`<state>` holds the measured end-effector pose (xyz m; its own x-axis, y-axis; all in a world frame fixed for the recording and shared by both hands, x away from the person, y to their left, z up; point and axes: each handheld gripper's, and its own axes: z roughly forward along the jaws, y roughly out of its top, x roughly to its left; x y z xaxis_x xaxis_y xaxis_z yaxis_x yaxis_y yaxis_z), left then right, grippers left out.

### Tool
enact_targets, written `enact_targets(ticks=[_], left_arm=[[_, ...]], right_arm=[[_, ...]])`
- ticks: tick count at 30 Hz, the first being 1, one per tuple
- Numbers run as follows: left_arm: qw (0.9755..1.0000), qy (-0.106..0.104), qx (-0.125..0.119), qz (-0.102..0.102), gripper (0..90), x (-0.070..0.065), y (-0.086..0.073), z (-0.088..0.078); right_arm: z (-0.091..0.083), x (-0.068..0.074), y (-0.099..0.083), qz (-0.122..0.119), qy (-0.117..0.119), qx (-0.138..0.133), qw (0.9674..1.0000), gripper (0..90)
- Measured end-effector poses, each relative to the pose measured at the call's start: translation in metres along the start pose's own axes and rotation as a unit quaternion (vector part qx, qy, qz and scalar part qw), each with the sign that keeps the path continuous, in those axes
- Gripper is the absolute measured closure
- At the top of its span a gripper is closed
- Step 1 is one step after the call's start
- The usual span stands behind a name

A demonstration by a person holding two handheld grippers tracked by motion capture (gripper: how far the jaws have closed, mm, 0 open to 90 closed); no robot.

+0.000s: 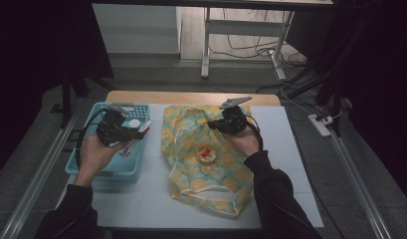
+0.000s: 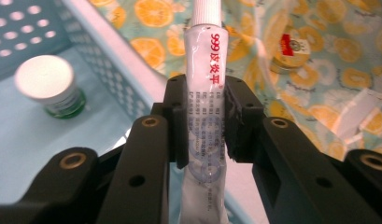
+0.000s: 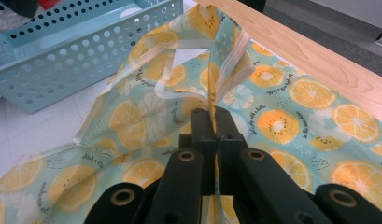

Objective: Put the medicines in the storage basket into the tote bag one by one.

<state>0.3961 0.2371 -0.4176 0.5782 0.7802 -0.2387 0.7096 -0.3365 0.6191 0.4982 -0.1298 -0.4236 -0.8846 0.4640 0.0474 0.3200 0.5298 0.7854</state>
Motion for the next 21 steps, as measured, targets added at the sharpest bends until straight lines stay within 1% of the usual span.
enact_targets(ticks=[3, 5, 13, 16, 21], left_arm=[[0.9999, -0.009, 0.003, 0.012, 72.9, -0.008, 0.004, 0.004], [0.9996, -0.019, 0.006, 0.021, 72.9, -0.015, 0.007, 0.007], [0.9982, -0.041, 0.01, 0.043, 72.9, -0.035, 0.019, 0.019], [0.9971, -0.054, 0.011, 0.053, 72.9, -0.043, 0.024, 0.028], [0.9954, -0.068, 0.014, 0.066, 72.9, -0.056, 0.032, 0.042]], right_arm=[[0.0, 0.0, 0.0, 0.0, -0.002, -0.001, 1.0, 89.8], [0.0, 0.0, 0.0, 0.0, -0.002, -0.002, 1.0, 89.8], [-0.001, 0.0, 0.001, 0.0, -0.002, -0.003, 1.0, 89.8], [-0.001, -0.001, 0.0, 0.001, -0.002, -0.003, 1.0, 89.8], [-0.002, -0.003, 0.0, 0.004, -0.002, -0.005, 1.0, 89.8]])
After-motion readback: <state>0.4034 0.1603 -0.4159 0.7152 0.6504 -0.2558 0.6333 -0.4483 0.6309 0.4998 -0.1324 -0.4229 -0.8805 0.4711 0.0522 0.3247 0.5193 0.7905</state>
